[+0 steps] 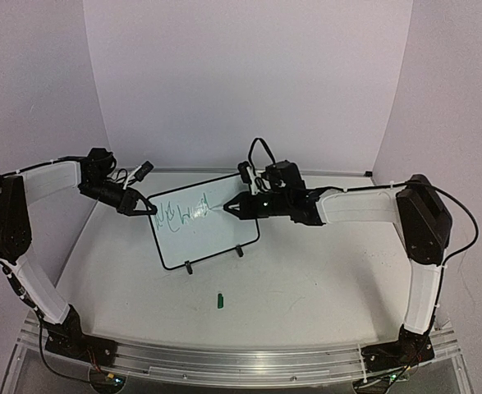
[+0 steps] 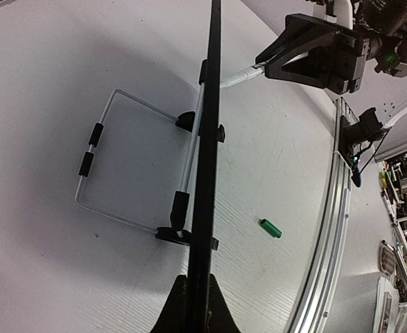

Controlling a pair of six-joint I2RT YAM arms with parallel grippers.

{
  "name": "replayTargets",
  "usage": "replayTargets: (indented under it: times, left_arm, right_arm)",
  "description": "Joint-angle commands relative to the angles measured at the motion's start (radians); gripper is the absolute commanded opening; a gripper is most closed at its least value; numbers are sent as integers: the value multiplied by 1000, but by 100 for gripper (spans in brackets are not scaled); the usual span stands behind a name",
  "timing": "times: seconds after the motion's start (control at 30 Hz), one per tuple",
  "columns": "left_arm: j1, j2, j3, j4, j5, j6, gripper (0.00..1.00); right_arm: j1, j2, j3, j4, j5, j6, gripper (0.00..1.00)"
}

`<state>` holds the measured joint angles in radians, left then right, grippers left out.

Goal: Write a sentence on the whiteboard

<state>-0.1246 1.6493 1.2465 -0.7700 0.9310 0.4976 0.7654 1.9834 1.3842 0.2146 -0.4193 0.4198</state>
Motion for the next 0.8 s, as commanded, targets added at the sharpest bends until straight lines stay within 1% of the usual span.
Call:
replayTargets:
  times: [0.0, 0.23, 0.77]
  left_arm:
    - [2, -35, 4, 5, -115, 14, 0]
    - [2, -33, 4, 8, -118, 13, 0]
    - [2, -32, 5, 6, -123, 12, 0]
  right_arm:
    - [-7, -76, 1, 7, 43, -8, 0]
    - [-8, -100, 9, 6, 28, -8, 0]
    - [-8, -20, 80, 5, 40, -3, 0]
